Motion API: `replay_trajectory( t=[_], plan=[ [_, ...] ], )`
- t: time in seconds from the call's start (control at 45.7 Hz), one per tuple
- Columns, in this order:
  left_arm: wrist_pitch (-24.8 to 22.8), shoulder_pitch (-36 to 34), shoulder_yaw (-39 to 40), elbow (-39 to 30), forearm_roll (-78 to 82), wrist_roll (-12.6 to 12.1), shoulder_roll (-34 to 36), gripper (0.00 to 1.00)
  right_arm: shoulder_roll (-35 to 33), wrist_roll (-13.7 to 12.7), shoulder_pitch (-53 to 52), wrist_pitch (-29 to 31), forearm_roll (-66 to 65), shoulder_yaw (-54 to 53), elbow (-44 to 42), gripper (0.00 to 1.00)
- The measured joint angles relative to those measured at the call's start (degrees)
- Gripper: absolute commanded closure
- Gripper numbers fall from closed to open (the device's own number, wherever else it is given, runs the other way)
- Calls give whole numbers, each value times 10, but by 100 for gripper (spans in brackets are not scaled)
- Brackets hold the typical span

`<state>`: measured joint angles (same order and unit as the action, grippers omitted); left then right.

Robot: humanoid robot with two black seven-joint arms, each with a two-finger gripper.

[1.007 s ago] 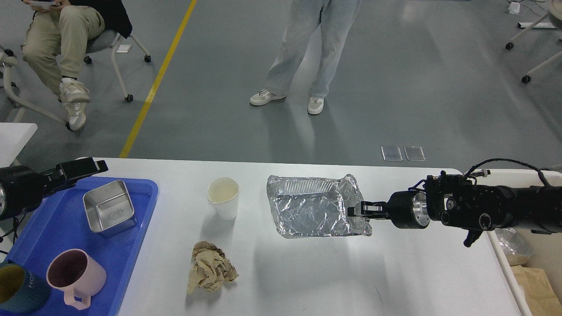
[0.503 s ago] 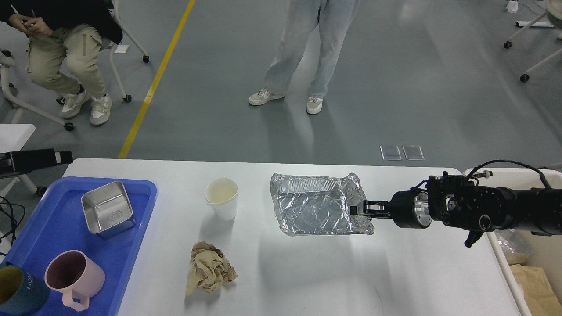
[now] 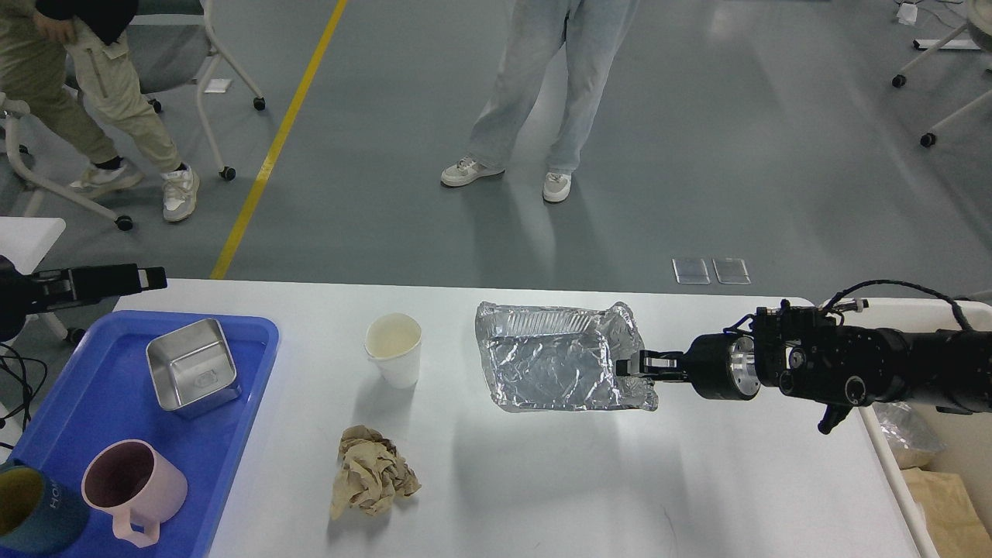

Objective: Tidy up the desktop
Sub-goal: 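Raise the left gripper out of the blue bin and swing it outward, then reach the left gripper toward the white paper cup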

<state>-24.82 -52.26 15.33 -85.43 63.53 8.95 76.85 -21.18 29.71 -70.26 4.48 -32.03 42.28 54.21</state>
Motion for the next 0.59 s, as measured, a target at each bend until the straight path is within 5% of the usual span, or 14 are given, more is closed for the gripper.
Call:
replay_trajectory(
  t=[0.285,0.591],
  plan=[
    [48,-25,-62,116,17,-3,-167,18,0,-2,-6,0,2,2,3,100],
    [81,-97,-191,253,18,-6,-343,18,0,-2,-7,0,2,5,3,100]
  ],
)
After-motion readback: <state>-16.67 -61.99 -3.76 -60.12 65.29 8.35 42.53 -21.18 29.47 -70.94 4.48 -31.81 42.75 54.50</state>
